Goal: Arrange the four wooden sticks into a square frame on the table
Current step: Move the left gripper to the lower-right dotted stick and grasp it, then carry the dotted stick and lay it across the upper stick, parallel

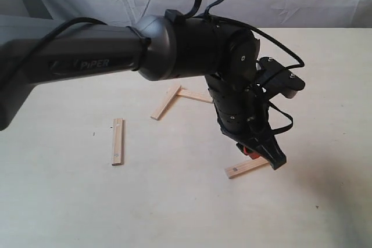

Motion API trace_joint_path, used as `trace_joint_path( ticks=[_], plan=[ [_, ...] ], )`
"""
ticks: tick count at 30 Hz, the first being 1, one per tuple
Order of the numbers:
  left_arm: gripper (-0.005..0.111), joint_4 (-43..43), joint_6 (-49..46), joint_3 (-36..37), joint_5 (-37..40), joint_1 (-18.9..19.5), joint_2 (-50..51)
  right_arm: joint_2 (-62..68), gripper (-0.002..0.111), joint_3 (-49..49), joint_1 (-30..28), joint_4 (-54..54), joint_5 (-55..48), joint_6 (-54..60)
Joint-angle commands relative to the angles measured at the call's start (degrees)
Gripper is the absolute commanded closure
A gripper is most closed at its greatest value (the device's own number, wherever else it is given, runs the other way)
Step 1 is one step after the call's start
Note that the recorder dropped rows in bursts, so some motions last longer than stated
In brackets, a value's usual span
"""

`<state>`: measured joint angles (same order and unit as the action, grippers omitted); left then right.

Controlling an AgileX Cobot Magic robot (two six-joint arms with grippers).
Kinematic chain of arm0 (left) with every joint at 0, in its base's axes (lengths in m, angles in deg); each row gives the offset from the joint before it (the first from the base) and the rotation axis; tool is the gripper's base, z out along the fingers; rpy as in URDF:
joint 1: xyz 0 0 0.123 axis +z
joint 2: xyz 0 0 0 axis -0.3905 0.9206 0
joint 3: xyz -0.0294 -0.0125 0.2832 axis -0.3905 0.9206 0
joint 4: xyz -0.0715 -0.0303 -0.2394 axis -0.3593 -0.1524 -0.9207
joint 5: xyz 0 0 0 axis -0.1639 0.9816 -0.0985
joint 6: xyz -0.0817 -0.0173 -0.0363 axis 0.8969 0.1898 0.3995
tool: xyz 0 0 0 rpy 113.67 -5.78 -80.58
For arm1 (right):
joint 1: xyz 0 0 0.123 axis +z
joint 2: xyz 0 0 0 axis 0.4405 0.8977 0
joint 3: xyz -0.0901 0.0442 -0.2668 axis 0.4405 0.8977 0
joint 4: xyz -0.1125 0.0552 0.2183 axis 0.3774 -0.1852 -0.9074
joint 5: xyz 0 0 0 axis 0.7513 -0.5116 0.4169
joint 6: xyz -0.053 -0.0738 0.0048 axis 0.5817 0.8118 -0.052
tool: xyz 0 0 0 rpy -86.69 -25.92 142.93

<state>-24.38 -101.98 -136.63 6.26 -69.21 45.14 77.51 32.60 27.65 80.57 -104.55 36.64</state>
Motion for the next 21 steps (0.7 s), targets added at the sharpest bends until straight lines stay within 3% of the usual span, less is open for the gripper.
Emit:
trace_joint_path(
  ticks=[1,8,21],
  plan=[
    [0.067,-0.8,-2.1,0.2,0.2,-0.2,-0.1,-0.3,0.108,0.1,-0.3,0.1,0.8,0.1],
    [0.057,-0.9,-2.3,0.2,1.0,-0.9,0.1,-0.3,0.108,0.1,-0.3,0.1,0.8,0.1],
    [0.057,1.2,-5.0,0.2,-6.2,-1.4,5.1,-0.3,0.108,0.1,-0.3,0.1,0.8,0.1]
  ],
)
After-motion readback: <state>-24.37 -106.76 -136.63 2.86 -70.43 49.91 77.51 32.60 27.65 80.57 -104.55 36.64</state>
